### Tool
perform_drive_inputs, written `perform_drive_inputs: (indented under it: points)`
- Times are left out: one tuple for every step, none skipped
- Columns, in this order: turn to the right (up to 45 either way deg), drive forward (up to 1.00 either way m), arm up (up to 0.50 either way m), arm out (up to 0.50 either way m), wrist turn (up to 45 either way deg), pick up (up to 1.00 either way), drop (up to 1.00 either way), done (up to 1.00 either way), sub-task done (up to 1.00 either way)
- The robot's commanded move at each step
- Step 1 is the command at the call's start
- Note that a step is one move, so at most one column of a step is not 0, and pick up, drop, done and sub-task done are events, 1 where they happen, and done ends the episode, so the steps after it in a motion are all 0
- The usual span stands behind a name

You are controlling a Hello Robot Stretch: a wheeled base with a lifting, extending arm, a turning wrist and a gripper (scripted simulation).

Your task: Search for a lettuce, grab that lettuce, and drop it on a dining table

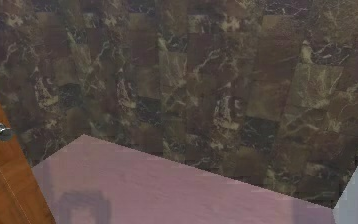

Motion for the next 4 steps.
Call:
perform_drive_inputs:
  points:
    - [0.0, 0.0, 0.1, 0.0, 0.0, 0.0, 0.0, 0.0, 0.0]
    - [0.0, 0.0, 0.0, 0.0, -45.0, 0.0, 0.0, 0.0, 0.0]
    - [0.0, 0.0, 0.0, 0.0, -45.0, 0.0, 0.0, 0.0, 0.0]
    - [0.0, 0.0, 0.0, 0.0, -45.0, 0.0, 0.0, 0.0, 0.0]
